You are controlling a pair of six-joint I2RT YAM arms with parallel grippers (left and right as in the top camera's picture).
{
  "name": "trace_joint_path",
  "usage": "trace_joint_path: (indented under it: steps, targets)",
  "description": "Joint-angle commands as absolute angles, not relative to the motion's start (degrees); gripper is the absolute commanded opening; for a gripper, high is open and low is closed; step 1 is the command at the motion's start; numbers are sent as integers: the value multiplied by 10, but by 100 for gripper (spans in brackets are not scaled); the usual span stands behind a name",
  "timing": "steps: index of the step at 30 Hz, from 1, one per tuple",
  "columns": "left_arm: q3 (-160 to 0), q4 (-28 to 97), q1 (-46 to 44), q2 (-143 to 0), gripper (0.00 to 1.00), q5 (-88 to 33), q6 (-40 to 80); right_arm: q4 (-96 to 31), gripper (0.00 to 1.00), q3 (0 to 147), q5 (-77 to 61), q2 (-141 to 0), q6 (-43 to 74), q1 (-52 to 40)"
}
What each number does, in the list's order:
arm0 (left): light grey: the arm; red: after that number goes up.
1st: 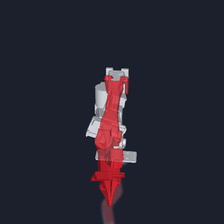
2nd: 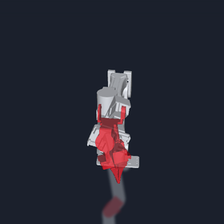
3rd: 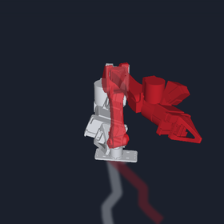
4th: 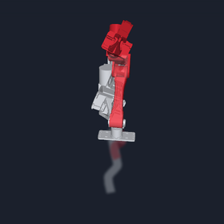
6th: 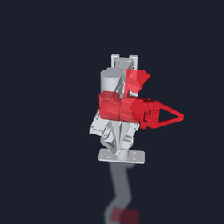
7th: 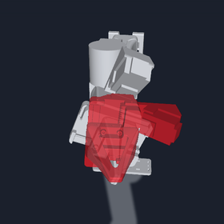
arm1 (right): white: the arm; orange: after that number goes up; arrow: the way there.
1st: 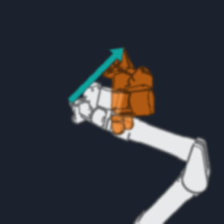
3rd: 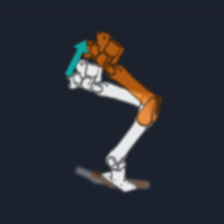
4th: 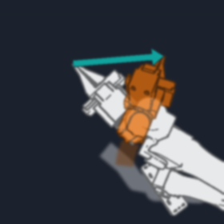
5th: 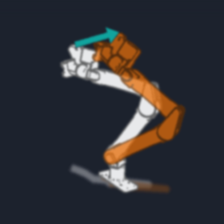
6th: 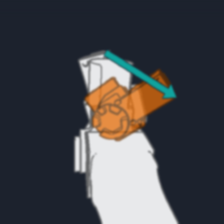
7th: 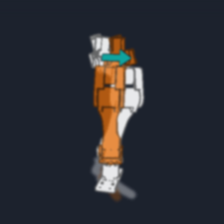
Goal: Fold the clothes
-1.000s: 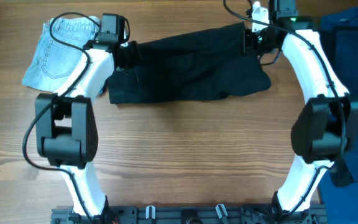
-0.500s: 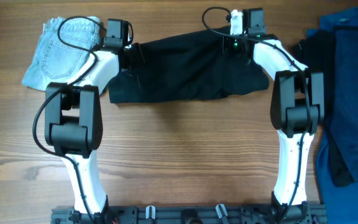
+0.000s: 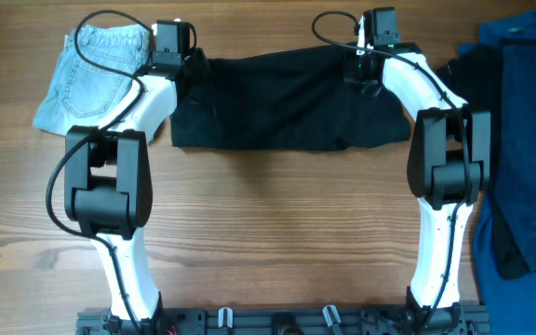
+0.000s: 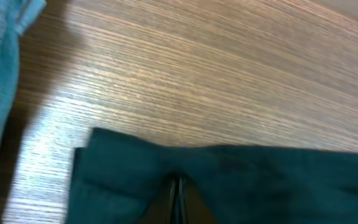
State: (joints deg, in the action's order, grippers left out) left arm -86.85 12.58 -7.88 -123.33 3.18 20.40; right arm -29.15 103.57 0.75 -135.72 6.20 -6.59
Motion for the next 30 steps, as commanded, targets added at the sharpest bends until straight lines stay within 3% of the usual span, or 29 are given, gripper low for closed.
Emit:
trace_joint_path:
  steps: [1, 4, 7, 11, 14, 18, 23, 27, 29, 30]
  targets:
    - [-869, 100, -70, -1282, 4, 61, 197, -309, 52, 1023, 60, -1374, 60, -46]
    - [-869, 63, -69, -1313, 4, 61, 188, -308, 67, 1026, 19, -1372, 30, -46]
    - [-900, 56, -69, -1245, 4, 61, 182, -325, 80, 1047, -32, -1327, 17, -46]
    - [-910, 81, -83, -1100, 4, -5, 182, -447, 81, 1047, -85, -1176, 34, -46]
    - [-910, 170, -103, -1076, 6, -97, 182, -601, 4, 1047, -143, -1102, 34, -46]
    - [-910, 249, -112, -1161, 7, -101, 183, -699, 4, 987, -156, -1103, 46, -46]
    - [-910, 296, -112, -1248, 4, -101, 182, -584, 4, 839, -91, -1103, 67, -35]
    - [-910, 307, -112, -1253, 4, -100, 182, -538, 4, 845, -80, -1101, 55, 0]
    - [-910, 315, -112, -1253, 5, -100, 182, -575, 16, 885, -77, -1101, 38, 38]
    - [-910, 320, -112, -1253, 5, -100, 182, -588, 43, 893, -77, -1101, 18, 60]
